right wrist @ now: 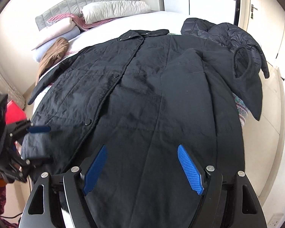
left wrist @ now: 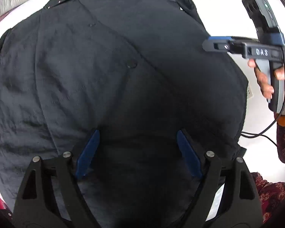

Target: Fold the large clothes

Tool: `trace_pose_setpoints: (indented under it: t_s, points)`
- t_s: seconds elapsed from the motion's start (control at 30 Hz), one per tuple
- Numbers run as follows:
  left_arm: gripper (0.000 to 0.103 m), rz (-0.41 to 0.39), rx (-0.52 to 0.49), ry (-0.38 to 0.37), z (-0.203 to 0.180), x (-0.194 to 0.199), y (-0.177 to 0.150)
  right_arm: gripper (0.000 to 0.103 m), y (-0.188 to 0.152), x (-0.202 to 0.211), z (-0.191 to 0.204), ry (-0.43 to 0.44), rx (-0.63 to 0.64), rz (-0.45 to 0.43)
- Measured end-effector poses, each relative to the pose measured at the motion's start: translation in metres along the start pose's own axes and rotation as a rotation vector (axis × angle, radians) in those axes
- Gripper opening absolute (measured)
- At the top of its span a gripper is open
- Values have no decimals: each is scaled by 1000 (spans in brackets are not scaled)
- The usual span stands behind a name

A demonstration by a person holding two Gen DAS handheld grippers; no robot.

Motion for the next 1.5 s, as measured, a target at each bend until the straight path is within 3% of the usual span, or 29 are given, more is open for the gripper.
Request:
trace_pose_setpoints:
  t_s: [0.03, 0.1, 0.2, 0.4, 0.53, 0.63, 0.8, 0.93, 1.13, 1.3, 1.43, 1.47, 1.5]
  points:
    - [84, -36, -21, -13, -2, 5, -2, 78, 0, -15, -3, -2, -12, 33]
    - [84, -7, -48, -52, -3, 15, -7, 78, -3, -41, -9, -24, -25, 99]
    - [84, 34, 10, -42, 16, 32, -3, 78, 1, -49, -8, -43, 31, 100]
    - [84, -106, 190, 208, 112, 82, 15, 78, 49, -49, -17, -81, 48, 79]
    - [84, -83, 342, 380, 190, 100, 27, 78, 89, -59, -15, -111, 86, 73]
    - [84, -35, 344, 438, 246, 100, 54, 78, 127, -70, -11, -113, 132, 63]
    - [84, -41, 293, 523, 334, 79, 120, 78, 208, -96, -13, -99, 166, 57]
    - [84, -34, 314, 518, 387, 45, 177, 78, 283, -128, -27, -132, 195, 36]
    - [84, -42, 344, 377, 429, -9, 245, 78, 365, -194, -74, -185, 201, 81]
    - [84, 10, 334, 283, 437, -44, 271, 78, 395, -245, -104, -138, 176, 136]
    - [82, 36, 355, 235, 437, -60, 275, 78, 406, -277, -130, -71, 58, 141]
    - [77, 35, 341, 235, 432, -60, 274, 77, 404, -286, -135, -52, 6, 156]
    - [63, 36, 326, 226, 426, -59, 272, 77, 400, -294, -137, -30, -30, 171]
Point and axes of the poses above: each gripper's, at about its wrist camera, not at the fingertips, and x roughly against the way its jaws point, z to its left, y to its top, the point moved 5 cm from there along -x, roughly the way its jaws point
